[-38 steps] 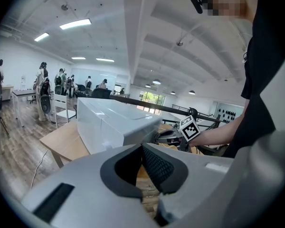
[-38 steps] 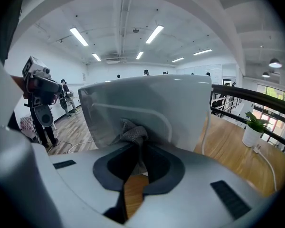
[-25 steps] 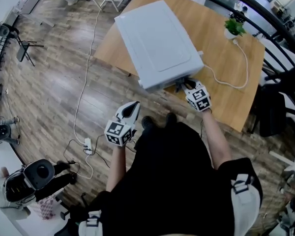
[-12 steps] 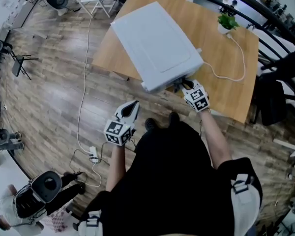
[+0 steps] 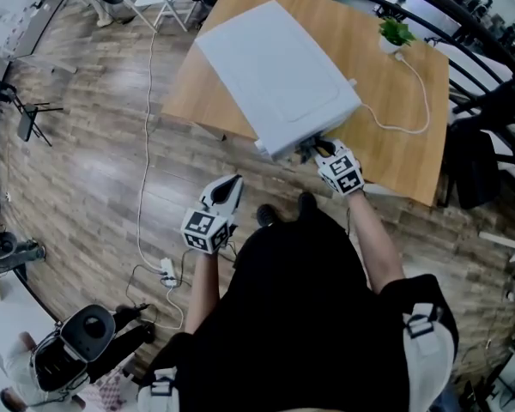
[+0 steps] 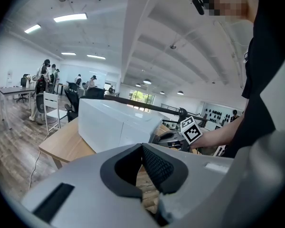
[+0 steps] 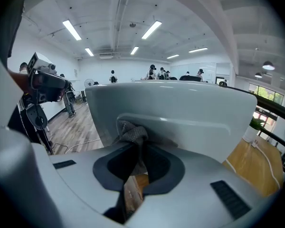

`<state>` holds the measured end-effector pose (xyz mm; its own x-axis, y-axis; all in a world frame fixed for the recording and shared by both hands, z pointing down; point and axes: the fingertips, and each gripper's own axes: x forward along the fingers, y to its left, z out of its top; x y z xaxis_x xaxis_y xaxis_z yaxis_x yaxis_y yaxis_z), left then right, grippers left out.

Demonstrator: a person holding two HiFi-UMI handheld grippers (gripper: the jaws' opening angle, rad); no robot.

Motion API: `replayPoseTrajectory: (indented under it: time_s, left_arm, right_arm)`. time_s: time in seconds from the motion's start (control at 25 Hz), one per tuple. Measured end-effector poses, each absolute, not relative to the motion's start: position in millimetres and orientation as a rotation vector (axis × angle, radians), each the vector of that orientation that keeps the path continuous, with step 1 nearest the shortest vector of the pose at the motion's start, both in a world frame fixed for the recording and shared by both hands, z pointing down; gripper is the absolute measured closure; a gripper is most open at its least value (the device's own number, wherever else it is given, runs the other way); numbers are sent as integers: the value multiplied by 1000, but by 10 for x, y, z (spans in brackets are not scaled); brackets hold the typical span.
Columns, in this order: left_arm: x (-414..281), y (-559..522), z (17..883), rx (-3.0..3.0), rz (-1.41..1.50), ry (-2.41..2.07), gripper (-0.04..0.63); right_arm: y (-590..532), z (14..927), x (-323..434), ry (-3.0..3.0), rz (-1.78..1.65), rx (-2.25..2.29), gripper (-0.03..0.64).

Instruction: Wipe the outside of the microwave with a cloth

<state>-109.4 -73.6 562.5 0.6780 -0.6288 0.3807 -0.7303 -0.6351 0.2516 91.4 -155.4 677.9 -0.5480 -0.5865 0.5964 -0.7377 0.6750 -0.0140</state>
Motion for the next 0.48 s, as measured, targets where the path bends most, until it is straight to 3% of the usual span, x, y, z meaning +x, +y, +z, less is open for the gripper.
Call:
replayPoseTrajectory:
  time_s: [0.48]
  left_arm:
    - [-1546,-547,5707,2524,374,-1034,594]
  right_arm:
    - [-1337,6824,440,-2332,358,1045,583]
